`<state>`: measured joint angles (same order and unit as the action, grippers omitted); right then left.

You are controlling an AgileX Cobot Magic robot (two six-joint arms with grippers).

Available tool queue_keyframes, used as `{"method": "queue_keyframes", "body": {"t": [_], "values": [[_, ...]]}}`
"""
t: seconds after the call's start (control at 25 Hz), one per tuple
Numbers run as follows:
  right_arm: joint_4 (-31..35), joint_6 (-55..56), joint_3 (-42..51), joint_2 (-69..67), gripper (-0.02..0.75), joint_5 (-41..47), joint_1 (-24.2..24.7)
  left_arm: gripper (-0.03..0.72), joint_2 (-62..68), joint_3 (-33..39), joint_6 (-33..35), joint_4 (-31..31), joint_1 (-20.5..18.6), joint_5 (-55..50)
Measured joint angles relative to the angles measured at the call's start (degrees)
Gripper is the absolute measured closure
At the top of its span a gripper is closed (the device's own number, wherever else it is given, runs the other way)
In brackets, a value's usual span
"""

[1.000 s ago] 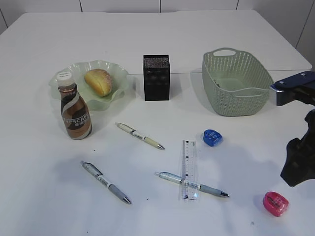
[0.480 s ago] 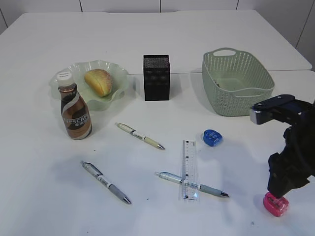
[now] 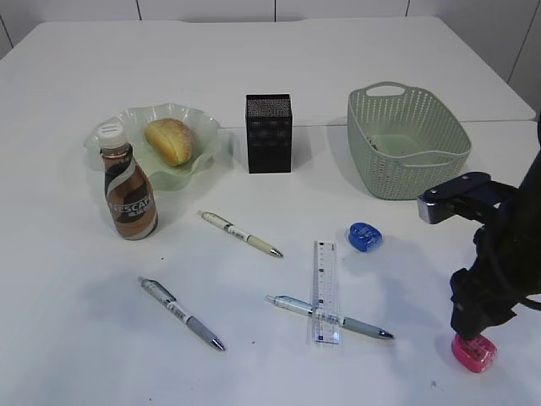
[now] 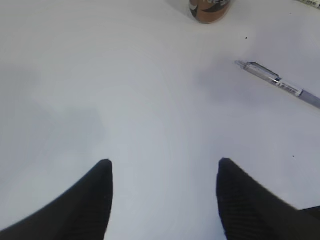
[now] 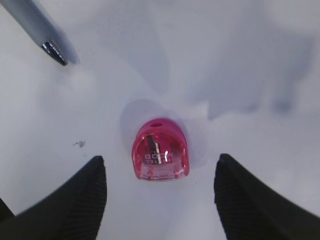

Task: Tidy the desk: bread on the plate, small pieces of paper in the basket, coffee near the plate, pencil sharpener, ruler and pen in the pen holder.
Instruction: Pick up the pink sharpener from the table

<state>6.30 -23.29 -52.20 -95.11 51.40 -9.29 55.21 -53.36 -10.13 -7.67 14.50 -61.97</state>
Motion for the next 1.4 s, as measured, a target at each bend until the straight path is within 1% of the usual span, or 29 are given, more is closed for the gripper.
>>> {"method": "queue_keyframes", "body": {"t": [0.24, 0.68, 0.84, 1.4], "values": [[0.9, -0.7, 0.0, -1.8, 0.211, -0.9, 0.0, 0.231, 0.0, 0.0, 0.0, -1.4, 0.0, -0.1], [1.5, -1.0, 0.0, -4.1, 0.211, -1.0, 0.0, 0.231, 0.0, 0.0, 0.0, -1.6, 0.0, -0.1], [0.2, -1.0, 0.0, -4.5, 0.211, -1.2, 0.0, 0.231, 0.0, 0.0, 0.0, -1.6, 0.0, -0.2], [-0.2, -1.0, 1.8, -5.4, 0.213, -2.8, 0.0, 0.232, 0.0, 0.0, 0.0, -1.6, 0.0, -0.3]]}}
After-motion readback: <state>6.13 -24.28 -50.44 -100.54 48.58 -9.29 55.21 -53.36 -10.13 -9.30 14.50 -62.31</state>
